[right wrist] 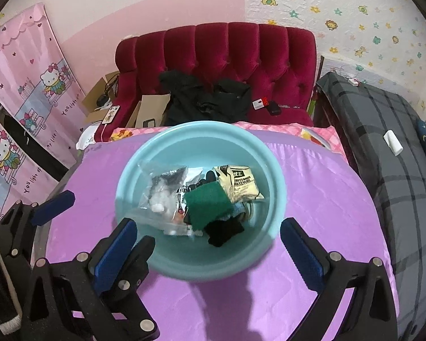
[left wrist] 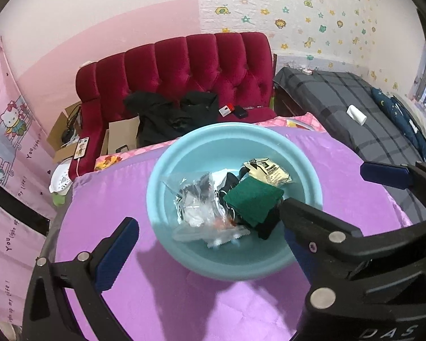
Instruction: Organize soft objects
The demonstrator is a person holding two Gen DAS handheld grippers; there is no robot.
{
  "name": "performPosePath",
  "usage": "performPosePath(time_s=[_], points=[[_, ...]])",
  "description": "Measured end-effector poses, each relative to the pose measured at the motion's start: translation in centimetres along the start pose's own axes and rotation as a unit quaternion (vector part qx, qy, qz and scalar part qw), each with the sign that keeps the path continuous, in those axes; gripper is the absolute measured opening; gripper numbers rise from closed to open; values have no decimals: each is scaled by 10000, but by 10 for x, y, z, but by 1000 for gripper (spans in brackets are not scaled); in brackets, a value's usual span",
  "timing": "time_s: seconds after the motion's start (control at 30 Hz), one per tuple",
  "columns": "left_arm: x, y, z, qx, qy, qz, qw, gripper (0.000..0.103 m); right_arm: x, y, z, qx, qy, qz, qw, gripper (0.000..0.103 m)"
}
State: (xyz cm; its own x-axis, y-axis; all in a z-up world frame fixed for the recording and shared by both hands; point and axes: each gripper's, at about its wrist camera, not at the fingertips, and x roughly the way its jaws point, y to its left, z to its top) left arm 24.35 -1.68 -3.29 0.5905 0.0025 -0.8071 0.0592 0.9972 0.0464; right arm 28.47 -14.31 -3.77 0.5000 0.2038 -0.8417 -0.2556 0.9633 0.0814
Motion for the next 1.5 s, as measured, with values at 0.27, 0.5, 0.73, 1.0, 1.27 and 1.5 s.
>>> performPosePath(time_s=[0.27,0.5,0.73,1.0,1.27,1.5], points=[[-35,-10,-19,-70,-212,12,9997,103,-37,4,-25,95,-256,-50,9996,103],[-58,-21,-42,-44,-344,160,9993,103,-61,8,-52,93,-424,-73,9990,103],[-74,-22,-74,-220,-379,168,9989,103,-76,14,-81,-15,-591,-69,9982,103],[-82,-26,-115,-345,-573,301,9973,103,-88,24,-122,-228,-957,-112,9951,103],[-82,-34,-147,-339,-548,459,9969,103,-86,27,-157,-272,-1131,-186,9930,103],[-79,-32,-161,-466,-384,387,9974,103,-78,28,-174,-248,-943,-160,9951,103]])
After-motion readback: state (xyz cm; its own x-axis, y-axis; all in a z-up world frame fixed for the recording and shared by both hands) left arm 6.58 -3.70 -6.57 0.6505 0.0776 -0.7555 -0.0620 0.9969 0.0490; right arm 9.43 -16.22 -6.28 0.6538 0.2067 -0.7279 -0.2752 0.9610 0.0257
